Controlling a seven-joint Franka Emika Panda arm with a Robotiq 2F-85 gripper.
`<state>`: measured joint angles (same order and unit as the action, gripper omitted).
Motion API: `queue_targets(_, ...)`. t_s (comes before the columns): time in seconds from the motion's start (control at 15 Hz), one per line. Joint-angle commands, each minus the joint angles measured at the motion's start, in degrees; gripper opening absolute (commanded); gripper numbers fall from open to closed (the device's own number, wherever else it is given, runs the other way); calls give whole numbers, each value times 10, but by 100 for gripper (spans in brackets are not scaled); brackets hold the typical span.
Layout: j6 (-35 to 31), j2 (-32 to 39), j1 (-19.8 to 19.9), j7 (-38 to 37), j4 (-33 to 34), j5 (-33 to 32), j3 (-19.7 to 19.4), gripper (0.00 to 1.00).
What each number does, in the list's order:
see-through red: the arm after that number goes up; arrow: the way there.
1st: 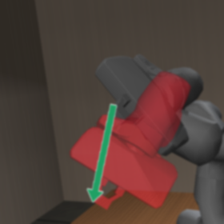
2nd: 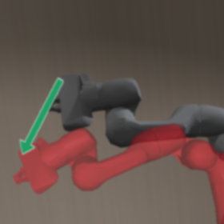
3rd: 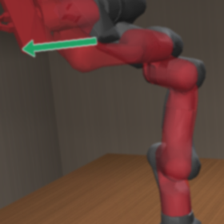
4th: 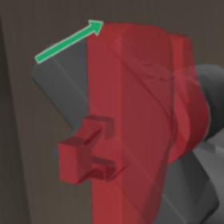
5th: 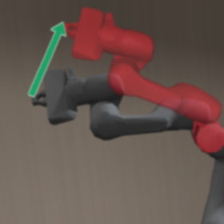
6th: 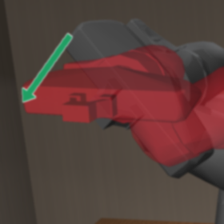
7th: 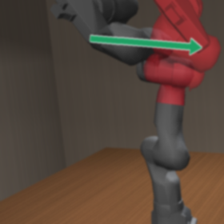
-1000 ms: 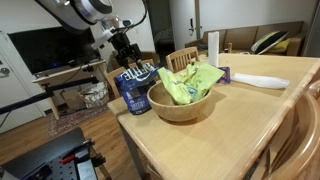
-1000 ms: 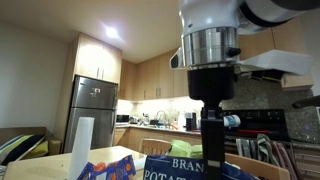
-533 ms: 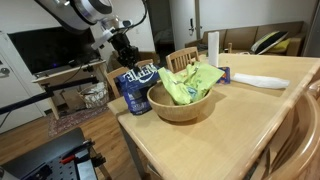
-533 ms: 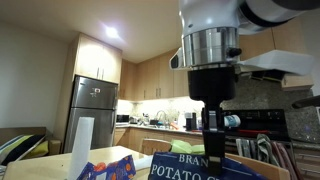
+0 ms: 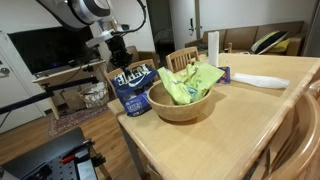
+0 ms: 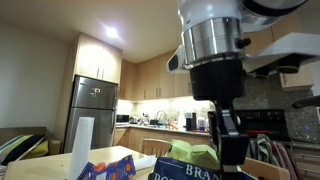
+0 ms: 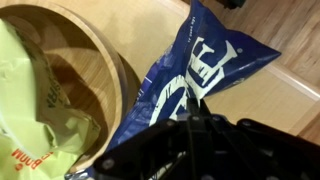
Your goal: Take the blue packet of potato chips out of the bowl and put it on the table
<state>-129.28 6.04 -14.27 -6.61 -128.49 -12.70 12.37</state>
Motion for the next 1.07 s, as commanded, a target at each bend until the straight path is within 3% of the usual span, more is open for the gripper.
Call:
queue_targets(0.0, 36, -52, 3, 73, -11, 72, 12, 0)
queue_targets(0.33, 30, -92, 11, 130, -10, 130, 3, 0)
queue_targets(0.67, 28, -72, 12, 206, -4, 213, -3, 0)
queue_targets(1.0, 32, -47, 17, 208, -5, 204, -3, 0)
